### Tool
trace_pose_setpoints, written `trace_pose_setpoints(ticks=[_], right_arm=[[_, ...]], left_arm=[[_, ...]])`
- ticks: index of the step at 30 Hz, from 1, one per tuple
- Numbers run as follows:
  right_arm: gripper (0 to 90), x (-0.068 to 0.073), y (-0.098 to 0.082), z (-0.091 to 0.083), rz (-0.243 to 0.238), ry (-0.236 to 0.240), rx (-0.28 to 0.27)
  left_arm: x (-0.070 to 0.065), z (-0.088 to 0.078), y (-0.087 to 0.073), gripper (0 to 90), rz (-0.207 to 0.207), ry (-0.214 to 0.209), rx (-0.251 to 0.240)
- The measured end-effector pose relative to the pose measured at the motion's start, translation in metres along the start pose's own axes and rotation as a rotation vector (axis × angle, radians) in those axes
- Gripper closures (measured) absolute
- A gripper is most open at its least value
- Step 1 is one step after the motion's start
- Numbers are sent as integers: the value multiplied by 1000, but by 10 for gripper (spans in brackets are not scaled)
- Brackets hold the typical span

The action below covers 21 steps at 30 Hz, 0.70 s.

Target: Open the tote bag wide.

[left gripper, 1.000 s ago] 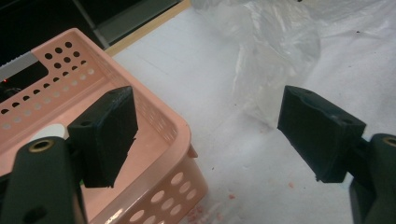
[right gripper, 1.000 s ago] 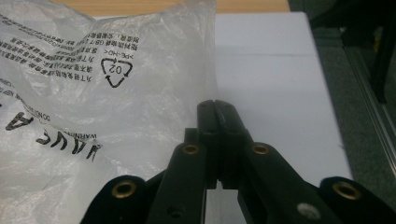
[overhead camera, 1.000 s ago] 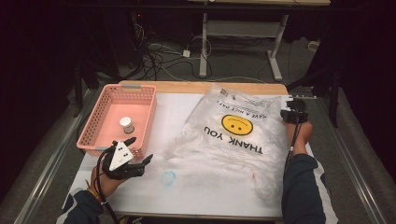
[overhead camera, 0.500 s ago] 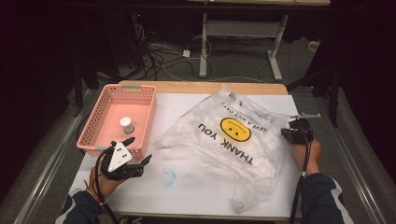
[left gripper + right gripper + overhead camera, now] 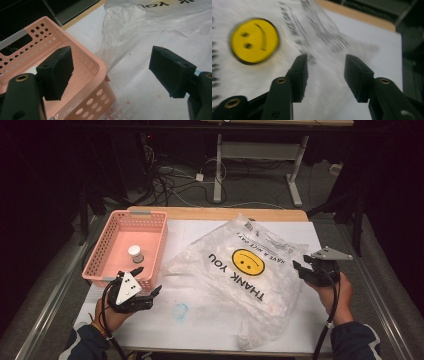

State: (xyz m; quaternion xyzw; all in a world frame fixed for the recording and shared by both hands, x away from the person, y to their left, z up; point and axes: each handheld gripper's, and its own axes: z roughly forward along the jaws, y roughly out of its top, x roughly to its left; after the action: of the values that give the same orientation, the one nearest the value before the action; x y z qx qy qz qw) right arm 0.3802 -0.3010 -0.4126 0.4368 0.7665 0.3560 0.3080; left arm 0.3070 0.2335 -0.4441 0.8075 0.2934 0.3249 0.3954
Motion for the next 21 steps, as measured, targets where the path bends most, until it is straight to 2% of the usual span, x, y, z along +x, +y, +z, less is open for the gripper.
trace_pose_setpoints(ticks=[3,6,7,9,10,13,16,18,19,20,21], right_arm=[[430,32,14,-6,-100,80,-43],[379,68,23,-5,-188,191,-57],[364,80,25,-4,-203,226,-59],[308,102,26,2,-246,300,-36],[280,112,25,5,-268,319,-27],[198,136,25,14,-314,407,2],[187,151,25,20,-334,451,11],[193,160,24,25,-369,470,32],[269,164,24,28,-383,467,54],[387,170,23,35,-402,465,99],[387,170,23,35,-402,465,99]], left_arm=[[1,0,0,192,-6,0,1],[-1,1,0,192,-2,-5,4],[-1,1,0,192,1,-7,6],[-2,2,0,192,3,-8,6],[-2,2,0,194,2,-8,5],[-3,2,0,194,4,-9,6],[-4,3,0,194,7,-12,12],[-4,4,0,194,7,-13,13],[-4,4,0,194,8,-13,15],[-4,5,0,194,9,-14,16],[-4,5,0,194,11,-14,19]])
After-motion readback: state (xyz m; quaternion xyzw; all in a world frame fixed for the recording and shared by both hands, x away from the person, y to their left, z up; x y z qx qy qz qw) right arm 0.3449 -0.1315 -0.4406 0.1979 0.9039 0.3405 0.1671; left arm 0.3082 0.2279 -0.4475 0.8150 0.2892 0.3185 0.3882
